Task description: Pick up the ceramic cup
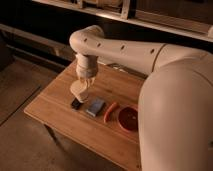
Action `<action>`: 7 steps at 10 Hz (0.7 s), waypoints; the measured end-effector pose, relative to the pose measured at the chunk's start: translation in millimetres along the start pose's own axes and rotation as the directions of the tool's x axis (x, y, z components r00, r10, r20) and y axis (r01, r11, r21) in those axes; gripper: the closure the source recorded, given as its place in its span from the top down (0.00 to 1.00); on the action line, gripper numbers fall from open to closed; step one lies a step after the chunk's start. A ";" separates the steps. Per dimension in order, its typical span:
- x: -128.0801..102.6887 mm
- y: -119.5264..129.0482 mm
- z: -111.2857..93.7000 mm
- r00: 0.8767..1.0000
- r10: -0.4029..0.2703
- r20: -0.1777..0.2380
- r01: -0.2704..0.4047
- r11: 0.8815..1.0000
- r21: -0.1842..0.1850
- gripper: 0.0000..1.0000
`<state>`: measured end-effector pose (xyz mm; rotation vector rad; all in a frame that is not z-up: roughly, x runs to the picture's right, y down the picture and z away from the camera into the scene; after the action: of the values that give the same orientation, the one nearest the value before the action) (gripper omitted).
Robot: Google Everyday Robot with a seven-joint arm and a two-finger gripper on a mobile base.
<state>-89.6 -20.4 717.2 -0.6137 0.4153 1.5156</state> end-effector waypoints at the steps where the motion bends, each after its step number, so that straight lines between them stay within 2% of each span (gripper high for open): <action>1: -3.4 2.1 -1.9 1.000 -0.003 0.002 0.003 1.000 0.006 0.00; 7: -14.8 38.0 -2.9 0.997 -0.076 0.011 0.076 0.997 0.007 0.00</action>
<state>-127.4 -35.7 719.6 -0.6087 0.3839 1.4443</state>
